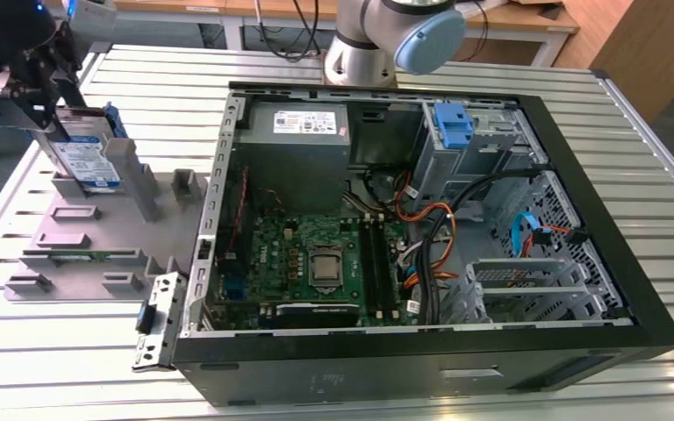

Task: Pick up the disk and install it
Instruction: 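Pick up the disk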

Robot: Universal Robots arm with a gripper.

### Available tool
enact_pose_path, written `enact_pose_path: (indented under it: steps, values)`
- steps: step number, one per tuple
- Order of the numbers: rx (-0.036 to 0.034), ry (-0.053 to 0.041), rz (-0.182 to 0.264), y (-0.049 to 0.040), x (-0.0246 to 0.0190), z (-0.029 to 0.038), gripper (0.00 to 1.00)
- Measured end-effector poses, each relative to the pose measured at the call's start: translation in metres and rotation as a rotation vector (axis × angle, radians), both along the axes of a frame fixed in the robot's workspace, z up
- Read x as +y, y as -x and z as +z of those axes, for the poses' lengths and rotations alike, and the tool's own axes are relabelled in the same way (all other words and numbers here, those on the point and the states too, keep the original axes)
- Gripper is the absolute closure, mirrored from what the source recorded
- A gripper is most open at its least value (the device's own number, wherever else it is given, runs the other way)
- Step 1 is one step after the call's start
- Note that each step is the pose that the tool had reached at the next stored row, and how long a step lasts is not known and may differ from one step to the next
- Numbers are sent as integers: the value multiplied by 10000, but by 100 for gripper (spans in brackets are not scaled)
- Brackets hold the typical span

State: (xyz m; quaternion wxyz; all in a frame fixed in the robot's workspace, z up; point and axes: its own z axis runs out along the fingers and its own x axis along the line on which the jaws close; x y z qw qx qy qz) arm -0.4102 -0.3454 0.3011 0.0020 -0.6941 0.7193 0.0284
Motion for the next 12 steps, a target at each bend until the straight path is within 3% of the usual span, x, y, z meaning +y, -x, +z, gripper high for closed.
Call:
enact_pose_path:
  steps: [5, 12]
  values:
    - [-116, -13, 70, 6, 0, -30, 36]
    - [-124, -74, 84, 7, 0, -8, 36]
